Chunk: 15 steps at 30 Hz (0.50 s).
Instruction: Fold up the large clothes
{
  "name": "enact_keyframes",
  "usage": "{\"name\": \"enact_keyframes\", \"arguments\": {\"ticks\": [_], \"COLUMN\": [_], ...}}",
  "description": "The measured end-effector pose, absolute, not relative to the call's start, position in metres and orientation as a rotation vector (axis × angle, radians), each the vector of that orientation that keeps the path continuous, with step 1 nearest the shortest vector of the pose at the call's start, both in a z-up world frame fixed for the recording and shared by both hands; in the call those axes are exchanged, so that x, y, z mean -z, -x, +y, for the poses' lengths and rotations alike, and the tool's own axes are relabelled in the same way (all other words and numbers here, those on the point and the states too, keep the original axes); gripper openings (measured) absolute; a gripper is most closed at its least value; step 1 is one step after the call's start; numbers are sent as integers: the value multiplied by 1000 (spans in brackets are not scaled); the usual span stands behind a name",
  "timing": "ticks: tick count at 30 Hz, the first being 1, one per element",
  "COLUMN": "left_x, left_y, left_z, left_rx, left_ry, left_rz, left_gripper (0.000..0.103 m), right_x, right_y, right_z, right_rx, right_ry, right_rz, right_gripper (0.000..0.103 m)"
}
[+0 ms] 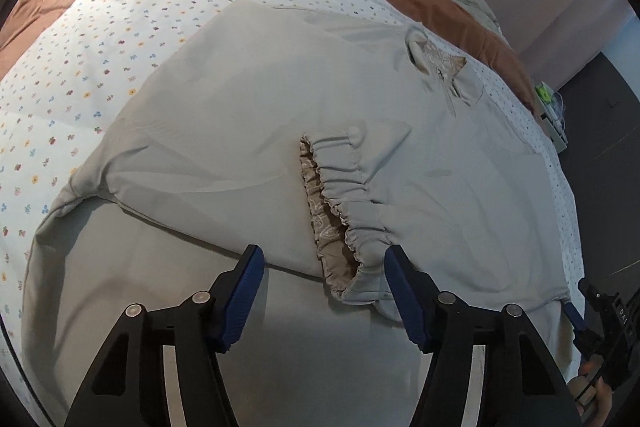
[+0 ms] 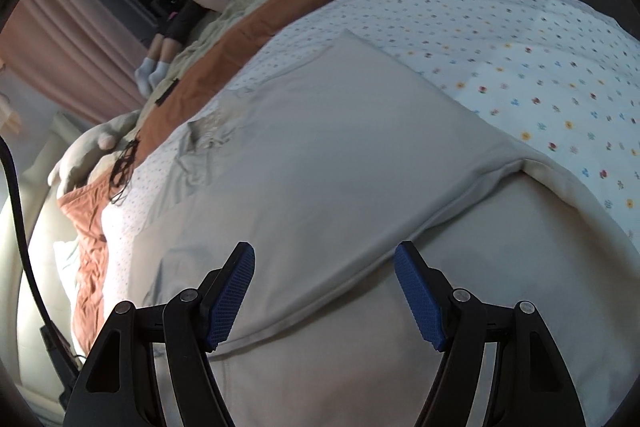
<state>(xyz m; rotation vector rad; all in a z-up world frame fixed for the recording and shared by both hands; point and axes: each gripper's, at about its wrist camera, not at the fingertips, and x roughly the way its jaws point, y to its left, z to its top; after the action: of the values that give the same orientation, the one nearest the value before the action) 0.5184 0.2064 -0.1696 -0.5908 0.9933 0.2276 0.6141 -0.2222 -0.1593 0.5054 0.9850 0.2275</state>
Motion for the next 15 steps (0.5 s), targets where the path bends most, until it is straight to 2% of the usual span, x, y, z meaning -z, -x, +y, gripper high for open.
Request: {"name": "enact_keyframes", "arguments": {"ticks": [7,9,11,15], "left_x": [183,184,184,179], "left_y": [-530,-532,-535,-536], "left_z": [198,193,188,182], "left_rx": [-232,-241,-222,-229], "left_ry": [578,549,538,492], "left_rz": [1022,1034,1036,1005], "left_gripper": [58,54,31,23], "right_x": [175,178,182,190], "right_y": [-621,-624,-627,-629], "right_z": [-243,-247,-250,-253], "right_rx": [-228,-227,-224,-223], "right_ry": [-515,-518,-519,-531], "right_rz": [1018,1023,1029,1046], "right_gripper": [73,73,73,73]}}
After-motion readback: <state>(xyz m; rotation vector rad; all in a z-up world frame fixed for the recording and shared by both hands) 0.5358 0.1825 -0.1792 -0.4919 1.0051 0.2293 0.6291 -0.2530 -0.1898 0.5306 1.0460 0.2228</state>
